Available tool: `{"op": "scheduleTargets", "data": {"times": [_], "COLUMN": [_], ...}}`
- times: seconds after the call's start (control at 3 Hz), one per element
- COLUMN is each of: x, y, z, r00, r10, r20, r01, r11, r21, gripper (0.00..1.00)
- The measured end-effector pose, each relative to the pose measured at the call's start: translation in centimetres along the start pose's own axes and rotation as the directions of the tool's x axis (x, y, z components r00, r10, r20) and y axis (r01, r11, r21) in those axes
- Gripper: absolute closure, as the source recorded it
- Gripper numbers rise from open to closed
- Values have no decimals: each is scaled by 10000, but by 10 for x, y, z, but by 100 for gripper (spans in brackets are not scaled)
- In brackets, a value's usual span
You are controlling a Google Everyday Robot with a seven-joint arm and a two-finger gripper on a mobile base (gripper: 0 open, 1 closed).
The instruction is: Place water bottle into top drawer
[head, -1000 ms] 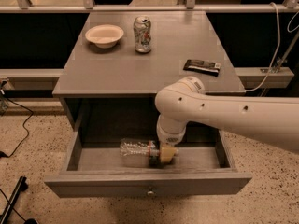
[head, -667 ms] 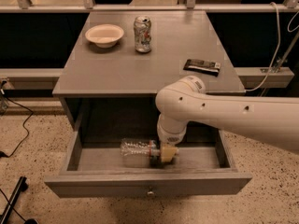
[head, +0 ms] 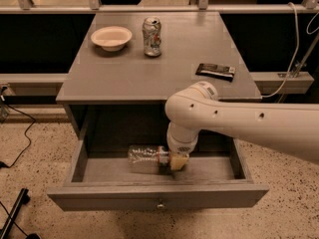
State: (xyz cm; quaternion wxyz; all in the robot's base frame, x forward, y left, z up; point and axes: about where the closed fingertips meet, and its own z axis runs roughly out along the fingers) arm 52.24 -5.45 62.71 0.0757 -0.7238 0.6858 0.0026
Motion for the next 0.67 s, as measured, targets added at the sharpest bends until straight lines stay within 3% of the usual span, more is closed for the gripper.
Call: {"op": "scheduleTargets", "data": {"times": [0.33, 0.67], "x": [0, 0], "y": [1, 1], "z": [1, 1], "r00": [10000, 10000], "r10": [-5, -5], "r20": [-7, -7], "r01": [5, 5], "r11": [10000, 10000], "r21": [-14, -14], "gripper": [0, 0]}}
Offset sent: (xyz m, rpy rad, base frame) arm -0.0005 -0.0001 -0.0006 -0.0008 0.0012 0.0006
